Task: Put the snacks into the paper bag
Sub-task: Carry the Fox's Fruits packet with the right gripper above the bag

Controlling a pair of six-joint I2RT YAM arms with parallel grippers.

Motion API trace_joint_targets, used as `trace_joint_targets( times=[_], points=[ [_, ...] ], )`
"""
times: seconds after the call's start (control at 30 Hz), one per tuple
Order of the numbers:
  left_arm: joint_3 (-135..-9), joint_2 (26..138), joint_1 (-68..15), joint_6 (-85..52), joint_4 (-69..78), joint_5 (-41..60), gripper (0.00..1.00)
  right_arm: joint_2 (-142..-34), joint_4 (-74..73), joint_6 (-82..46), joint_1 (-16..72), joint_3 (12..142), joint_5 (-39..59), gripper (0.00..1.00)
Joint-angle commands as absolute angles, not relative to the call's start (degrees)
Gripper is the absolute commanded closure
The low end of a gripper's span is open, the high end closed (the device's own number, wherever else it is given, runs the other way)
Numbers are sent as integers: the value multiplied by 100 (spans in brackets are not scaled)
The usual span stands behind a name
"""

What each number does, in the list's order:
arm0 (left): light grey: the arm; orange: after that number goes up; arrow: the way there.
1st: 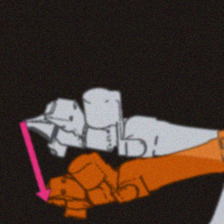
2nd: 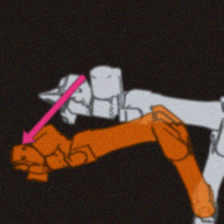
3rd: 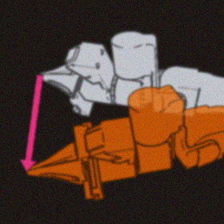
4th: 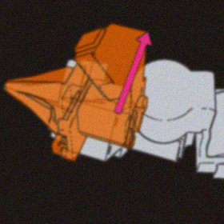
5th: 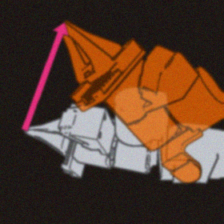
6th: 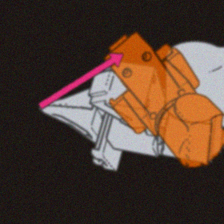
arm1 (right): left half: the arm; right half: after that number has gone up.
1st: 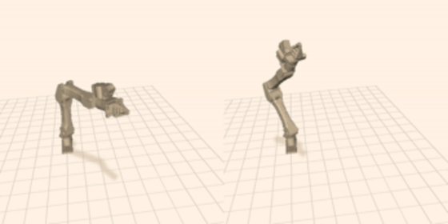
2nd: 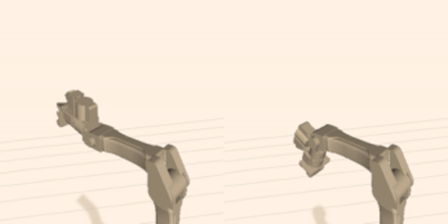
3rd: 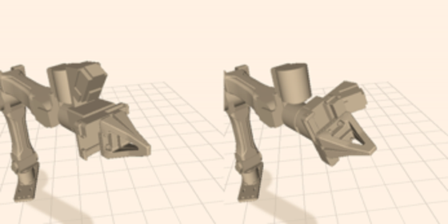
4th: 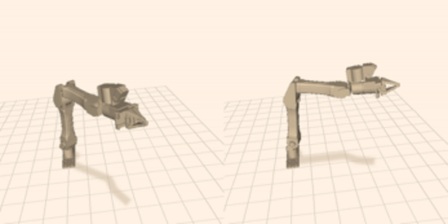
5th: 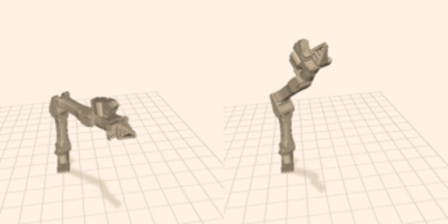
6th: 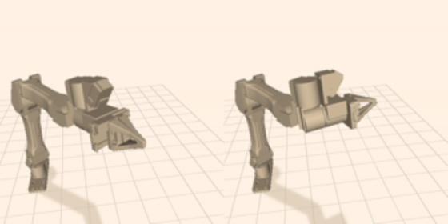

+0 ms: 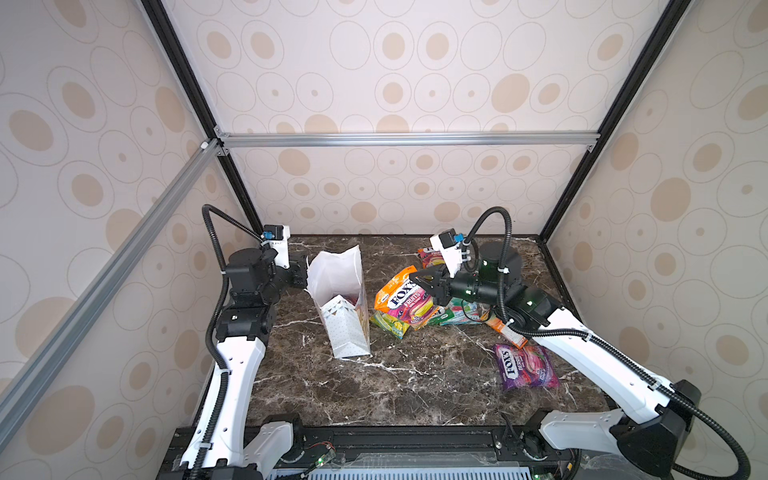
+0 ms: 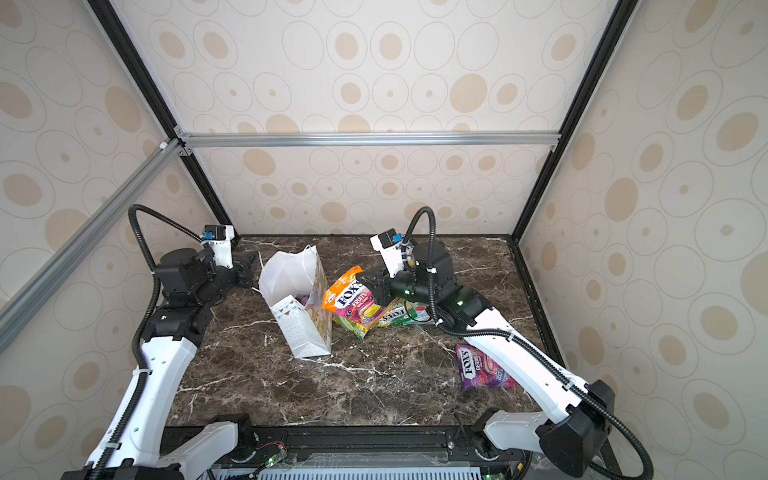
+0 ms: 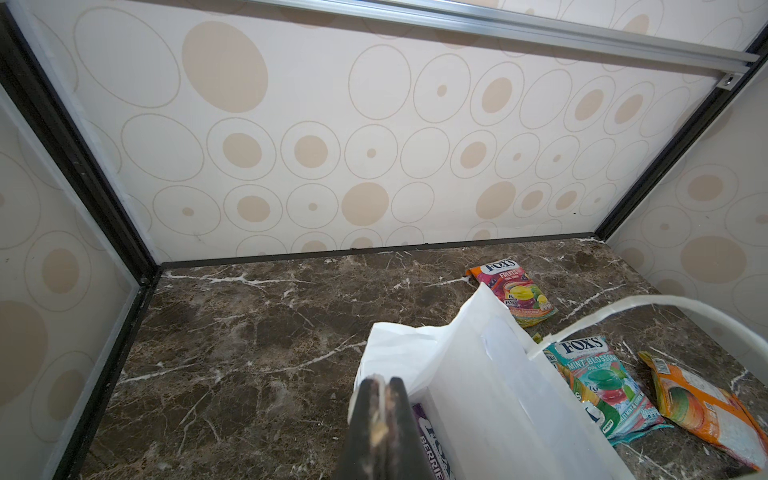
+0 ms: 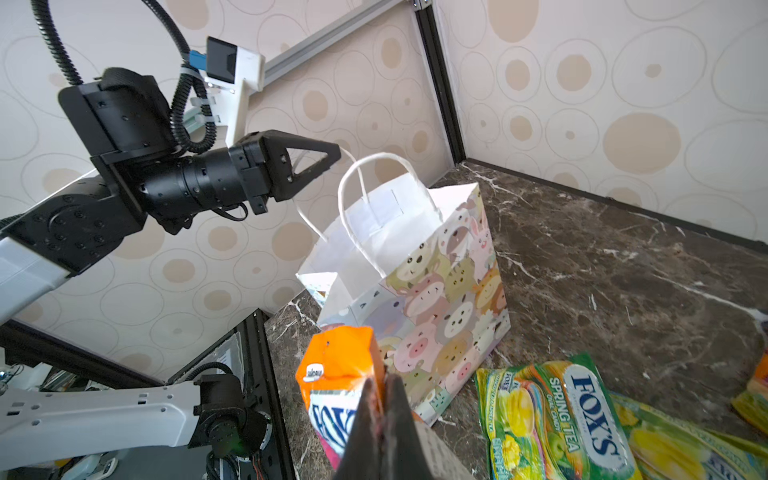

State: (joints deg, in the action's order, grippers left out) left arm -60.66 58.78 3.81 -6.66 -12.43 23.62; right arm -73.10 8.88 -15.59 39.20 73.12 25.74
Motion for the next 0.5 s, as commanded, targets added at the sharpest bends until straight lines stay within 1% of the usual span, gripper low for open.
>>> trace_joint_targets(
  times=[0.0, 0.1, 0.33, 0.47],
  points=[
    [-6074, 5814, 422, -712, -1160, 2430, 100, -7444, 923, -1215, 4073, 7781, 2685, 100],
    [-6049, 5793, 421, -698, -1113, 2579, 100, -7620, 1049, -1067, 4210, 8114, 2659, 100],
    [-6050, 5776, 422, -704, -1138, 2426, 100, -8219, 1518, -657, 4515, 9225, 2661, 100],
    [-6052, 5739, 422, -681, -1142, 2374, 100, -8515, 1687, -516, 4770, 9790, 2259, 100]
  ],
)
